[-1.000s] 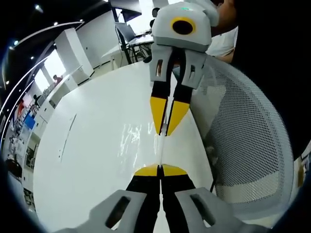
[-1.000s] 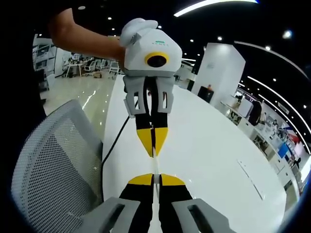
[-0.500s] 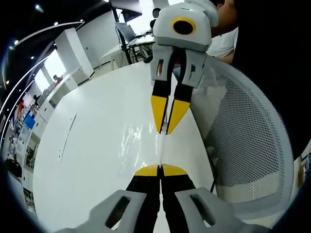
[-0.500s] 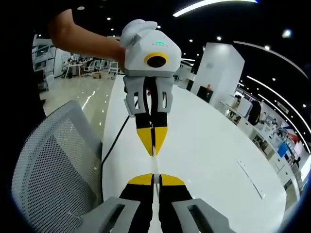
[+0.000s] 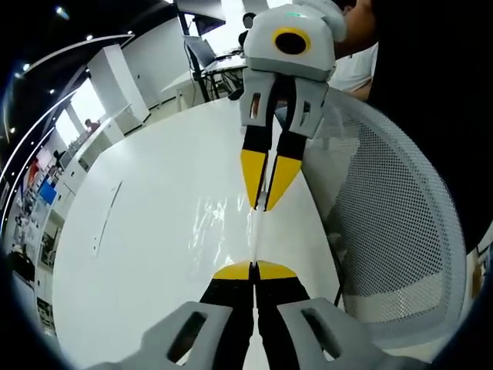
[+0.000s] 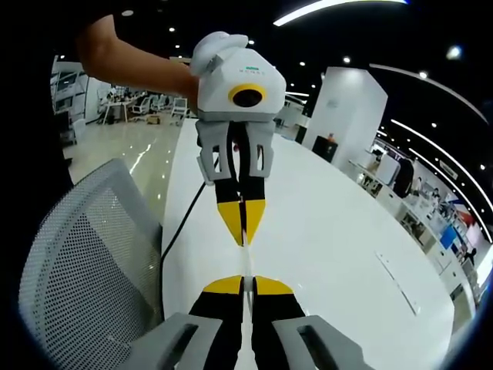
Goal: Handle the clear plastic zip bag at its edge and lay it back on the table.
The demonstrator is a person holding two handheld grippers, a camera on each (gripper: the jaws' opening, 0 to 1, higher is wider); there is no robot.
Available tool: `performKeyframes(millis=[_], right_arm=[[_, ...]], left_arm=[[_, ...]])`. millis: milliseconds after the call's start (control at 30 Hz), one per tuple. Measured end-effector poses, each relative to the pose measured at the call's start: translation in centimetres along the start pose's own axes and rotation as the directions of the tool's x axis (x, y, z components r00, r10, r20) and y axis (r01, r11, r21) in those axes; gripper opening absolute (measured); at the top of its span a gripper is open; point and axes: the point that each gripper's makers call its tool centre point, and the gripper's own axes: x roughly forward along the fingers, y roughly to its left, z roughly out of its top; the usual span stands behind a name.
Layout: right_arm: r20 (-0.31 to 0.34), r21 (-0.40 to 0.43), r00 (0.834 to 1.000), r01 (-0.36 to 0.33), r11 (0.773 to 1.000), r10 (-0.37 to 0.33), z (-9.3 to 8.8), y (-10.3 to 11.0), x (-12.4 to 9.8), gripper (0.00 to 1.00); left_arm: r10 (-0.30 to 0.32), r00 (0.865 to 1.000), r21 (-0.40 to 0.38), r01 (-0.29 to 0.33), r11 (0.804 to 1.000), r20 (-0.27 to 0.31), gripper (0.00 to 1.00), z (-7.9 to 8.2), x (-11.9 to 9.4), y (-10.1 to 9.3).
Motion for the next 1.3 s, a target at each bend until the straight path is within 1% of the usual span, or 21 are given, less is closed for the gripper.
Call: performKeyframes(millis=[467,867,1300], right_arm=[[-0.001,-0.001,1.000,-0.007,1.000,0.007,0.01,0.23,0.11,0.00],[-0.005,0.000,1.000,-0.005,1.000,0.005,-0.18,0.12,-0.23,0.00],[-0.012,0.001,1.000,-0.002,1.000,0.002,-0.45,0.03,-0.47,0.00]], left_arm=[[-0.002,1.000,-0.007,0.002,1.000,-0.001,0.00,-0.08,-0.03,-0.28],[-0.005,1.000,-0.005,0.005,1.000,-0.006,0.00,-0.14,-0.09,-0.26],[-0.002,1.000,-0.006,0.002,1.000,-0.013,0.00,-0.59,-0.24,-0.12]])
